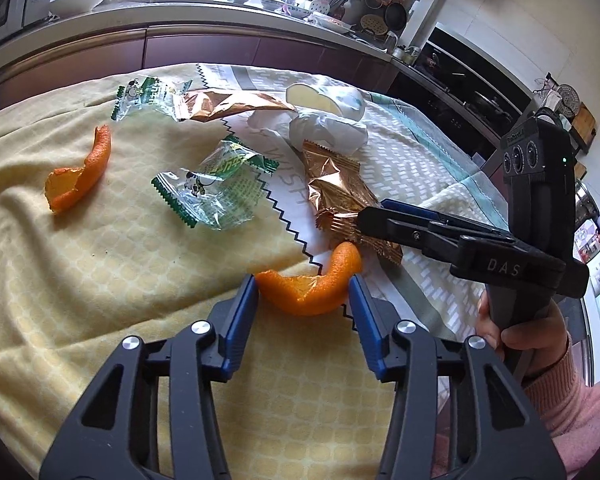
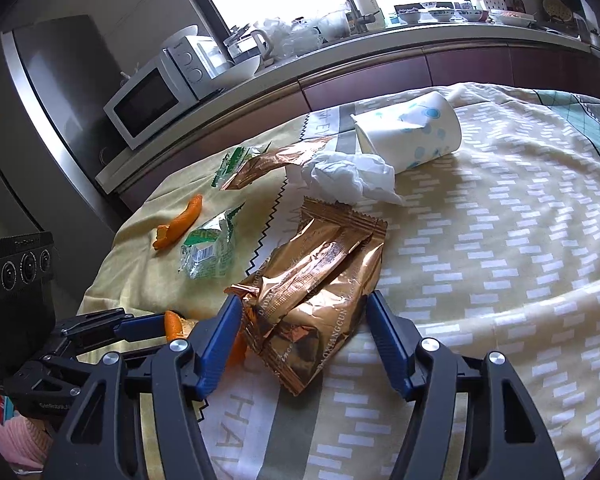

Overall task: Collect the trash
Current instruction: 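Grasp the orange peel with the left tool while the right tool grasps copper wrappers, then lift the peel and wrappers and carry both tools to the teal bin, then lower the peel and wrappers into the bin and open both tools, then move both tools back over the table toward the peel and clear wrapper, then grasp the orange peel with the left tool while the right tool grasps a clear wrapper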

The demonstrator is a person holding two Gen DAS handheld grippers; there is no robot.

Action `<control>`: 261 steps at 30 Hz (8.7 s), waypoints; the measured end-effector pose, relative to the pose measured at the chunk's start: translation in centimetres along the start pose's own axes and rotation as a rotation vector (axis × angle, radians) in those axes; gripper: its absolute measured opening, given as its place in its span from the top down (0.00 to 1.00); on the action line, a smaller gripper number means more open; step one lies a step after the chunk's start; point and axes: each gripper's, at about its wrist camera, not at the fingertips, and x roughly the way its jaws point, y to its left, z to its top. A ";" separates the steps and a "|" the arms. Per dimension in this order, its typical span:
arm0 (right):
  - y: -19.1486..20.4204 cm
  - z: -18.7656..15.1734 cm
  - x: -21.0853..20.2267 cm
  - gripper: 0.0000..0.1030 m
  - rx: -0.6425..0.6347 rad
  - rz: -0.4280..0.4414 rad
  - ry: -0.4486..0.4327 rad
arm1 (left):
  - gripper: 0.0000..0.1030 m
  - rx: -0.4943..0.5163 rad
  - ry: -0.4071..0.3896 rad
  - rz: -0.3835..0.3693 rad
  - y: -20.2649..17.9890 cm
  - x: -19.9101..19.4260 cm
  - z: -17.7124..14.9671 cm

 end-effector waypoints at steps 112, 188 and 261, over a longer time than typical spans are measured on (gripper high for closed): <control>30.1 -0.2 6.3 0.65 -0.615 0.457 0.093 | 0.92 -0.400 -0.439 0.543 17.9 -31.6 -13.7; 36.5 1.3 14.3 0.41 -0.600 0.529 0.279 | 0.63 -0.533 -0.399 0.643 26.2 -28.5 -14.5; 4.9 3.6 6.2 0.84 -0.011 0.218 0.054 | 0.90 -0.035 -0.090 0.342 10.7 -5.0 3.4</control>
